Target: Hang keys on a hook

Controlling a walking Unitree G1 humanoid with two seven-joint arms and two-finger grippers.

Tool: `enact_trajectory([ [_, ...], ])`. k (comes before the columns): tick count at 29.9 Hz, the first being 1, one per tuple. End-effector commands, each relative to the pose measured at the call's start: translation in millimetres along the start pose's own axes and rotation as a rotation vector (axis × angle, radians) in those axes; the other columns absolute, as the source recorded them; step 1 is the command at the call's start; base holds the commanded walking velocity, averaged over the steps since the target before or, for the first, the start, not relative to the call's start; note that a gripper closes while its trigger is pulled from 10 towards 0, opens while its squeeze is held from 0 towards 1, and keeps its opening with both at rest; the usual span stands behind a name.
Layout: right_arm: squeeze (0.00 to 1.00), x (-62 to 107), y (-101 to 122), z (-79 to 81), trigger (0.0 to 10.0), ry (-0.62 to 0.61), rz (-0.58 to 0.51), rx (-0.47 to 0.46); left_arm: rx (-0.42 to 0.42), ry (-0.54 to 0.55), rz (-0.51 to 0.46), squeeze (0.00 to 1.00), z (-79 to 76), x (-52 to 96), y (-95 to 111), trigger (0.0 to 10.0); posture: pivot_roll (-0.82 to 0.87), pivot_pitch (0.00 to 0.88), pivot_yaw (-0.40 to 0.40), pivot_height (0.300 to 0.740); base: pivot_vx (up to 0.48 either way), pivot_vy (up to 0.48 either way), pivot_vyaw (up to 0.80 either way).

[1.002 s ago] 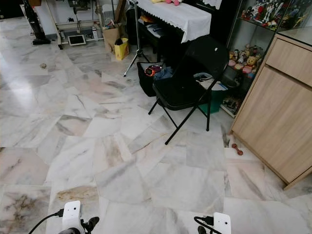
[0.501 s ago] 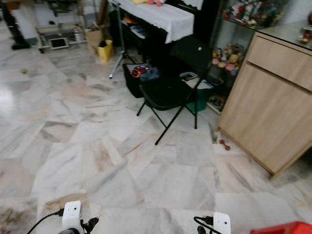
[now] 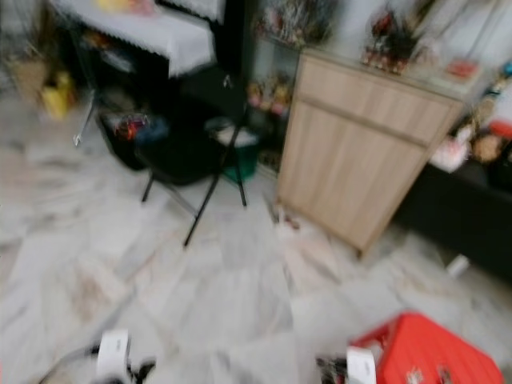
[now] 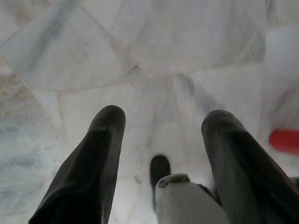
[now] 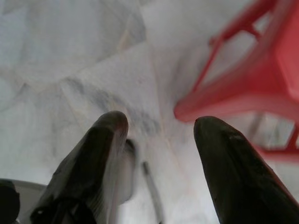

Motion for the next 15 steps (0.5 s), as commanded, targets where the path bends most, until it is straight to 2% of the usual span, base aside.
enact_trajectory([
  [1,0.0,0.0,6.0,-8.5,10.0,-0.022,-0.014,0.005,0.007,-0.021,0.008,0.0,-8.7,-0.8,-3.0,10.0,0.04,0.0,-0.061,0.74,0.0,0.0,-0.8],
  [15,0.0,0.3,4.9,-9.5,10.0,-0.029,-0.012,0.0,-0.004,-0.026,0.012,0.0,-10.1,-0.6,-4.8,10.0,0.04,0.0,-0.061,0.74,0.0,0.0,-0.8],
])
Point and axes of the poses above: a point about 5 cm out from each wrist's last joint towards the gripper, its own x axis pointing back from the gripper into the wrist, its own y axis along the axis of the wrist's last joint, z = x × y, the point moved 6 cm from there along -x, pointing out of the wrist towards the gripper, and after that the axes turned 12 degrees about x, right-handed, at the moved point
